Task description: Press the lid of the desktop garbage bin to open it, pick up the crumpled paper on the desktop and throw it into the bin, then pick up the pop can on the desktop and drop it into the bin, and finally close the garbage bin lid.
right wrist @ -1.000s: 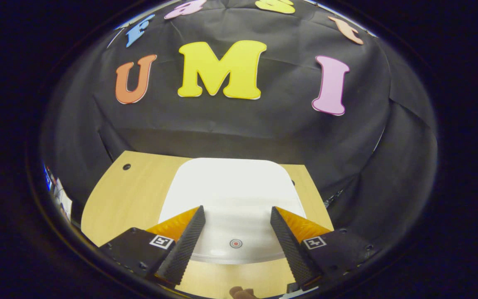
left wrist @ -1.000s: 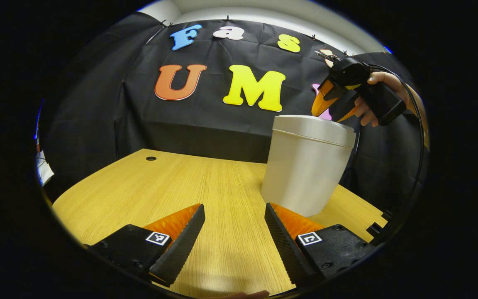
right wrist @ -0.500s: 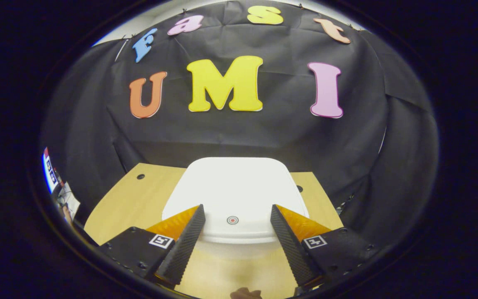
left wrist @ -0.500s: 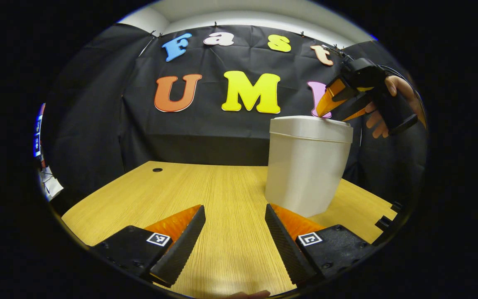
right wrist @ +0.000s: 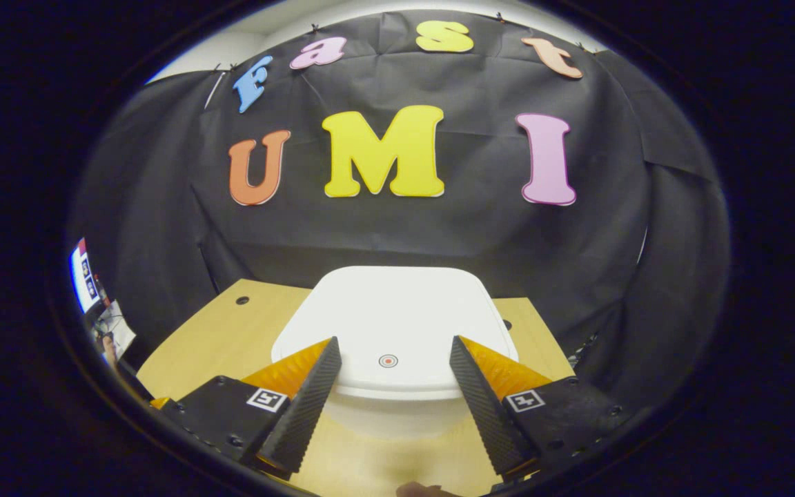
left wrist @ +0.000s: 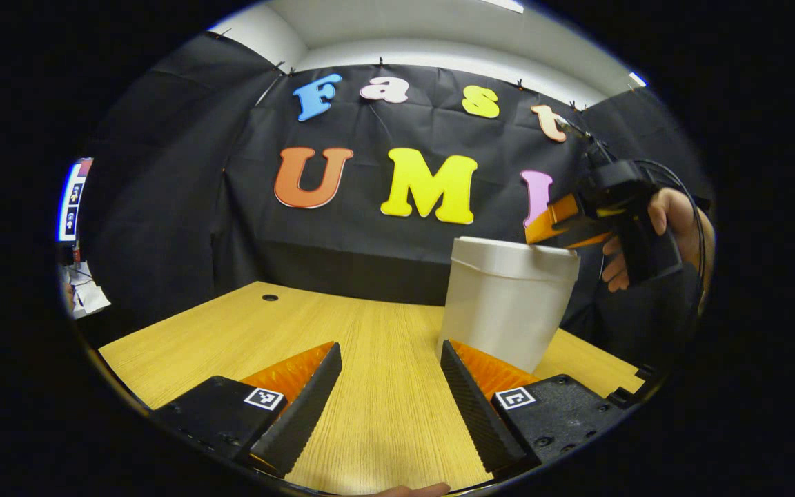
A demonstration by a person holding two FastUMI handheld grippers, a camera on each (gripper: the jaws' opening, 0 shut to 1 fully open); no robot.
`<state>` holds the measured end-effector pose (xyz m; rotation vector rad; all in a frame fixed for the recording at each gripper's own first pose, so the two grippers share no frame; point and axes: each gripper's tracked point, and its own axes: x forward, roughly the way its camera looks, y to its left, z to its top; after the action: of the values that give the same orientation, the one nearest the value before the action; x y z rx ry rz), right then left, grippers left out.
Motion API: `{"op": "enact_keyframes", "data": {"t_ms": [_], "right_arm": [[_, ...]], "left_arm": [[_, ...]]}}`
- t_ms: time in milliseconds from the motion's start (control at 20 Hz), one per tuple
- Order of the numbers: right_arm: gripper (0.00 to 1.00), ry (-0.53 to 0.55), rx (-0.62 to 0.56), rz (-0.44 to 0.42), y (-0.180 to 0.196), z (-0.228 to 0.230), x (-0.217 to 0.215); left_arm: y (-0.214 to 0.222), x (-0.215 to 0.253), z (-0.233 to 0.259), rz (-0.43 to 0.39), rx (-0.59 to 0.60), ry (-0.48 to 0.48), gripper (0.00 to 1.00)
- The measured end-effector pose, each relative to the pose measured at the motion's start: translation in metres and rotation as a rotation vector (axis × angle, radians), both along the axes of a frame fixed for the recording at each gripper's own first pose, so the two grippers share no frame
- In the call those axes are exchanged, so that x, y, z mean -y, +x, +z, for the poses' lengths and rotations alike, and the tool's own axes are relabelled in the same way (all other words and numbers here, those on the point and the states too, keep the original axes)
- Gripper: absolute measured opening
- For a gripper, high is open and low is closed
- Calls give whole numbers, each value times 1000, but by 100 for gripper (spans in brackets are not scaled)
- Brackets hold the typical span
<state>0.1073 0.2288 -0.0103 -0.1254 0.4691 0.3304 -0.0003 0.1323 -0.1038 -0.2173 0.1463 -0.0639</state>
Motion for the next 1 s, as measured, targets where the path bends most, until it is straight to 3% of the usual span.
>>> {"op": "enact_keyframes", "data": {"t_ms": [100, 150, 200, 350, 500, 600, 650, 800, 900, 1000], "right_arm": [[100, 48, 0, 5, 5, -4, -1], [100, 44, 10, 10, 7, -4, -1], [99, 61, 47, 0, 11, 3, -3], [98, 38, 122, -35, 5, 2, -4], [96, 79, 247, -47, -27, 12, -3], [95, 13, 332, -64, -54, 2, 7], [95, -27, 381, -64, -68, -3, 9], [98, -30, 515, -32, -122, -4, 6], [95, 15, 543, -10, -159, -9, 8], [95, 49, 494, -11, -176, -21, 16]], "left_arm": [[-3, -3, 9, 6, 36, 11, 95], [-4, -3, 10, 9, 40, 20, 100], [-5, -2, 9, 14, 39, 29, 95], [-9, 17, 6, -32, 37, 62, 95], [-10, 23, 2, -57, 30, 98, 95], [-9, 24, 0, -58, 30, 107, 100], [-9, 25, -1, -64, 30, 102, 95], [-8, 22, -2, -44, 27, 111, 95], [-8, 25, -5, -47, 17, 115, 95], [-8, 32, -6, -62, 11, 106, 95]]}}
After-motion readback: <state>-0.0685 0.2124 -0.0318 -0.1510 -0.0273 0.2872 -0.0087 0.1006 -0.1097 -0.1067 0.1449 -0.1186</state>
